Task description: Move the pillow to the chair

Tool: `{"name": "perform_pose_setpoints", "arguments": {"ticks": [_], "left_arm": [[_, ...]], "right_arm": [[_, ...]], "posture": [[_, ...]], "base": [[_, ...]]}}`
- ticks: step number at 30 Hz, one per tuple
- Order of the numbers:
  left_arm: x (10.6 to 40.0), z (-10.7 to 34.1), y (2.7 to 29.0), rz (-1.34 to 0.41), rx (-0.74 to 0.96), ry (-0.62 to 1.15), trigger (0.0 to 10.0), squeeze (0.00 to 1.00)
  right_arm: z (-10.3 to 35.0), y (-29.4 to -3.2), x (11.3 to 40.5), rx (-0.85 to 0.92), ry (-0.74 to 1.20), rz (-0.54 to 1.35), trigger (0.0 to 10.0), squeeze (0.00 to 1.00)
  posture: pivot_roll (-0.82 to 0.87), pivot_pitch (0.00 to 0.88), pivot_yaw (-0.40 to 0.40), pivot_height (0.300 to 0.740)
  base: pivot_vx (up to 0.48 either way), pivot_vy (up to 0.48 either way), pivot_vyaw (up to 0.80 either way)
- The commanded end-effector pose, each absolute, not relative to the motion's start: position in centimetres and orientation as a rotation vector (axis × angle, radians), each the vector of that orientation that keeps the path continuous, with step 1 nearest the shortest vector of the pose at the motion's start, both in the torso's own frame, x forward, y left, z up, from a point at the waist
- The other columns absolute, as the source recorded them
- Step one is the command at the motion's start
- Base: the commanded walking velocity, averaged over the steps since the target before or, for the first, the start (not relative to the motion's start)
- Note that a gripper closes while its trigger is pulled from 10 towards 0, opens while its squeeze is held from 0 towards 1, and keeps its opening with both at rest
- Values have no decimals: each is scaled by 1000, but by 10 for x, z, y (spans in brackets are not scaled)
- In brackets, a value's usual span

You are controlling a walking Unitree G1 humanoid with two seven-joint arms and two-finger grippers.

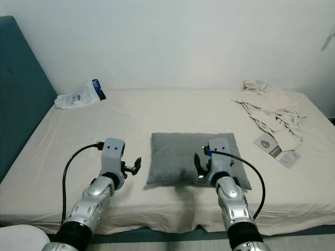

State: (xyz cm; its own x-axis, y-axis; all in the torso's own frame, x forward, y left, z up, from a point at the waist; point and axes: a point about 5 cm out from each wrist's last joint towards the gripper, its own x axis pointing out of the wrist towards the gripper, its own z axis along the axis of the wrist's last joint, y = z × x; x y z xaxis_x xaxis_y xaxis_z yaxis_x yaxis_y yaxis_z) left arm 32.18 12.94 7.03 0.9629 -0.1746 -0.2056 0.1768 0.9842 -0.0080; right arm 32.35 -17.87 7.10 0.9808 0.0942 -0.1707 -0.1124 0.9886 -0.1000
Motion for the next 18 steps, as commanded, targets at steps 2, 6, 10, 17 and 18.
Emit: {"name": "perform_pose_setpoints", "arguments": {"ticks": [2,6,10,17,18], "left_arm": [[322,68,129,-179,-1,219,10000,0],[322,68,129,-183,-2,221,10000,0],[322,67,129,-187,-1,222,10000,0],[322,67,129,-195,5,225,10000,0],[322,67,129,-195,5,225,10000,0]], "right_arm": [[68,-181,323,-93,188,98,10000,0],[69,-182,325,-96,186,97,10000,0],[69,-182,325,-99,189,96,10000,0],[66,-179,323,-101,194,93,10000,0],[66,-179,323,-101,194,93,10000,0]], "posture": [[-60,86,-3,656],[-58,89,1,637],[-54,91,4,622],[-50,93,13,622],[-50,93,13,622]], "base": [[0,0,0],[0,0,0],[0,0,0],[0,0,0],[0,0,0]]}}
